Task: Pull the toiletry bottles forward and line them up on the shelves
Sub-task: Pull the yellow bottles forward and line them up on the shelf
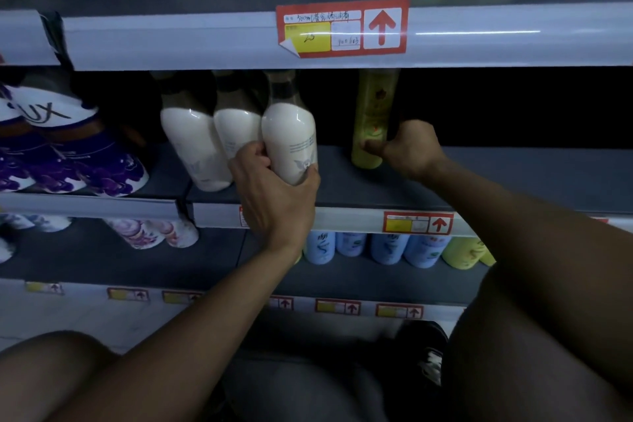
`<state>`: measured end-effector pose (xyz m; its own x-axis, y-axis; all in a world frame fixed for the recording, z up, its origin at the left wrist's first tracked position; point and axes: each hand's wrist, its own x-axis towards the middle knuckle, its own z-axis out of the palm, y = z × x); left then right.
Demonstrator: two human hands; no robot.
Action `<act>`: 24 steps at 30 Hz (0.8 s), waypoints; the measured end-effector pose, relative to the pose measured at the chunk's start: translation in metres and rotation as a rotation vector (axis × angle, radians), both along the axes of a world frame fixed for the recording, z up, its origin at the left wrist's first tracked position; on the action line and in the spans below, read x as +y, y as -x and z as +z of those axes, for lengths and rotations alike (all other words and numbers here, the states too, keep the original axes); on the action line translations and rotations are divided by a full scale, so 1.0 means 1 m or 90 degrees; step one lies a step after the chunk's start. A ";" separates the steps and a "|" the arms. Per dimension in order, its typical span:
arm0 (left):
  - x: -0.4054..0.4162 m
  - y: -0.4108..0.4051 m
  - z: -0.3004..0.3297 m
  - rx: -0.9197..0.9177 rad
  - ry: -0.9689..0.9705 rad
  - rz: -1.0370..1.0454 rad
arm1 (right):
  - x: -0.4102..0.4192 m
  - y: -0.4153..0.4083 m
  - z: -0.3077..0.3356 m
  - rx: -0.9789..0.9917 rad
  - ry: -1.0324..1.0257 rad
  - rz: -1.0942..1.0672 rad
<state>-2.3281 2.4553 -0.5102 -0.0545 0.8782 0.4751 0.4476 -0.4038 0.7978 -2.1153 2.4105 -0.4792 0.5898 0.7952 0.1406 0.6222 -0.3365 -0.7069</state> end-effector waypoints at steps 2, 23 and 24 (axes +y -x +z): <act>-0.001 -0.001 0.000 -0.004 -0.003 0.000 | 0.002 0.000 -0.001 -0.004 -0.005 0.004; -0.002 -0.008 0.000 -0.015 -0.025 0.016 | 0.019 0.009 -0.006 0.033 0.011 -0.021; -0.002 -0.009 0.000 -0.013 -0.026 0.019 | 0.020 0.009 -0.007 0.038 0.011 -0.022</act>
